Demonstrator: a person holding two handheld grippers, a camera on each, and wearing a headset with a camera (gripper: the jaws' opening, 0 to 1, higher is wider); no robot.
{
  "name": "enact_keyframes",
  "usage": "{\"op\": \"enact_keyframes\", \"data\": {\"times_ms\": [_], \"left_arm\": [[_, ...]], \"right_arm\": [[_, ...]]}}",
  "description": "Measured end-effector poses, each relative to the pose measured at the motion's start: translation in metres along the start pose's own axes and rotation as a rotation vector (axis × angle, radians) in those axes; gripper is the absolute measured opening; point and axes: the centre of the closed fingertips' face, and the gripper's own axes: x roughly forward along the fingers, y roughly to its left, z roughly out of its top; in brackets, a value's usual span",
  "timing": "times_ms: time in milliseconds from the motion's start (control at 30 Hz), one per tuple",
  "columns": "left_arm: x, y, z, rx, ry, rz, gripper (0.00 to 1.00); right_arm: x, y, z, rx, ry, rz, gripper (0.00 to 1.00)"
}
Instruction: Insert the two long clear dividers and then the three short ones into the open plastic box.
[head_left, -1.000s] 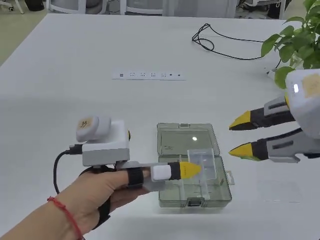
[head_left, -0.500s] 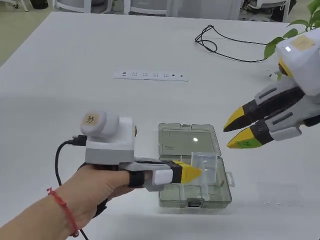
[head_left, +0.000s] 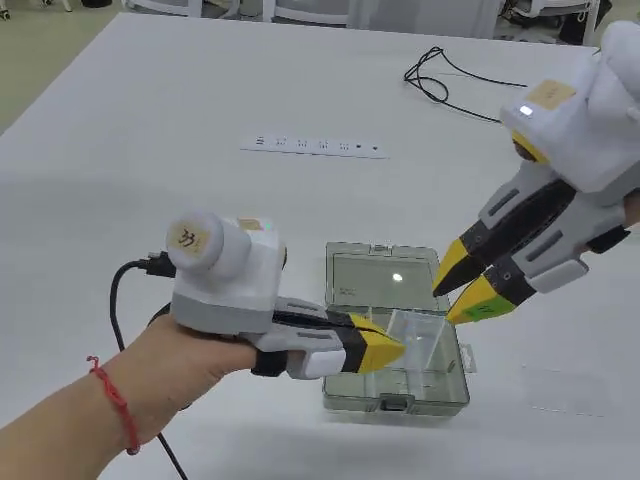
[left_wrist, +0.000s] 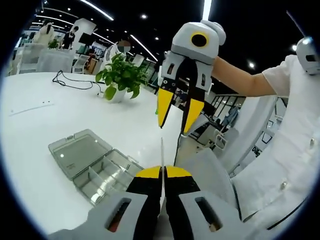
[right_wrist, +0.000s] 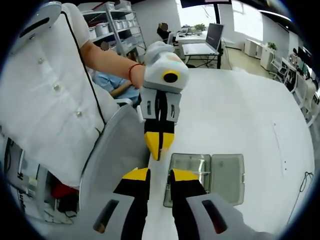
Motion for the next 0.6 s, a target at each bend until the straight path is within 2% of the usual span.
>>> {"op": "enact_keyframes", "data": {"times_ms": [267, 400, 600], "left_arm": [[0.003, -0.005, 0.003, 0.03, -0.012, -0.019, 0.0], [0.003, -0.006, 0.003, 0.035, -0.016, -0.018, 0.0], [0.003, -0.006, -0.001, 0.063, -0.007, -0.012, 0.0]], "right_arm": [[0.016, 0.002, -0.002, -0.022, 0.022, 0.029, 0.13], [0.019, 0.001, -0.005, -0.025, 0.03, 0.036, 0.08], [0.023, 0.003, -0.006, -0.026, 0.03, 0.05, 0.04]]}}
